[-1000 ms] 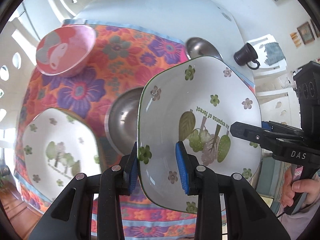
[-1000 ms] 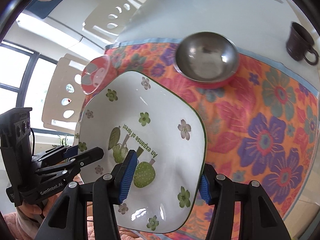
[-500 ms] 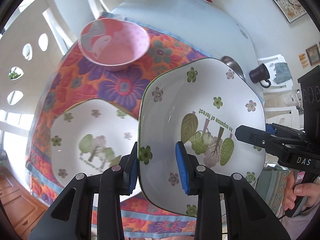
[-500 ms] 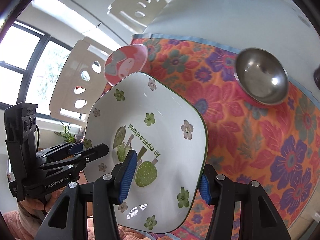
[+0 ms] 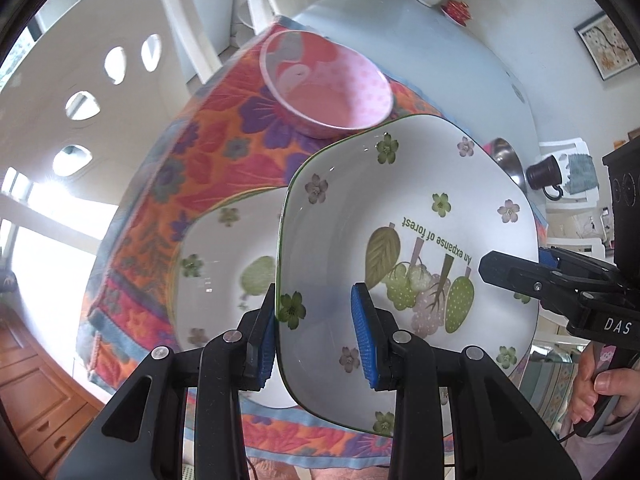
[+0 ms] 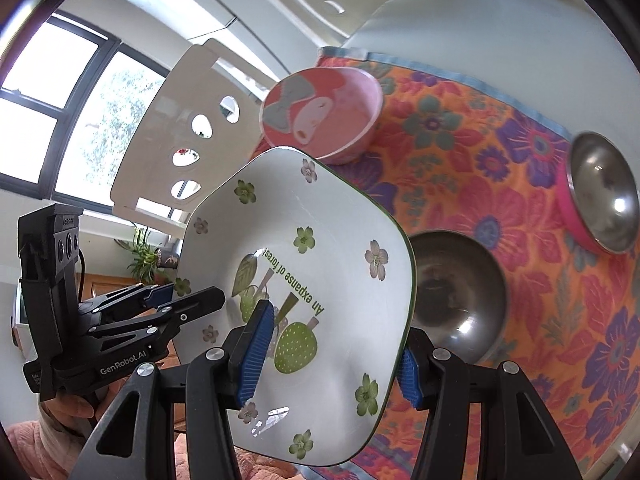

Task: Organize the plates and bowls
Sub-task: 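Lower the second forest plate onto the plate stack with both tools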

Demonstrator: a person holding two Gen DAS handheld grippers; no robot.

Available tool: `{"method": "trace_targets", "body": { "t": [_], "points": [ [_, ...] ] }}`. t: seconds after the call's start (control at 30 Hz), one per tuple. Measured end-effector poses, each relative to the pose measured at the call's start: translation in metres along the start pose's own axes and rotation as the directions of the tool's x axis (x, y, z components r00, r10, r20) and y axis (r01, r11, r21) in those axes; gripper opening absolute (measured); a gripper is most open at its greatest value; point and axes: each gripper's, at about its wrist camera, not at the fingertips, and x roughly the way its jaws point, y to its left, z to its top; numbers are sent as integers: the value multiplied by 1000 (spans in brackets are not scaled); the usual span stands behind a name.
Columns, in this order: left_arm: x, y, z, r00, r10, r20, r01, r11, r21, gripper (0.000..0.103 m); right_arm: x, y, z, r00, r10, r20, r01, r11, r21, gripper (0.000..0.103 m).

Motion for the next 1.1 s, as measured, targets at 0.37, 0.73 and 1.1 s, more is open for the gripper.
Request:
{"method": "trace_targets", "body": {
  "t": [0.37,0.73,1.1],
  "points": [
    [-5,53,1,1000,22,-1,-22,1000,17,30,39,40,3,999,16,-42,-17,1000,-16,55],
    [22,82,-7,998,20,-58,-19,1000,22,30,80,49,-6,995,8,-98,-7,1000,17,55],
    [38,92,-3,997,19,-78,-17,1000,23,30,99,45,-13,992,19,-126,-11,998,60,55]
  ]
}}
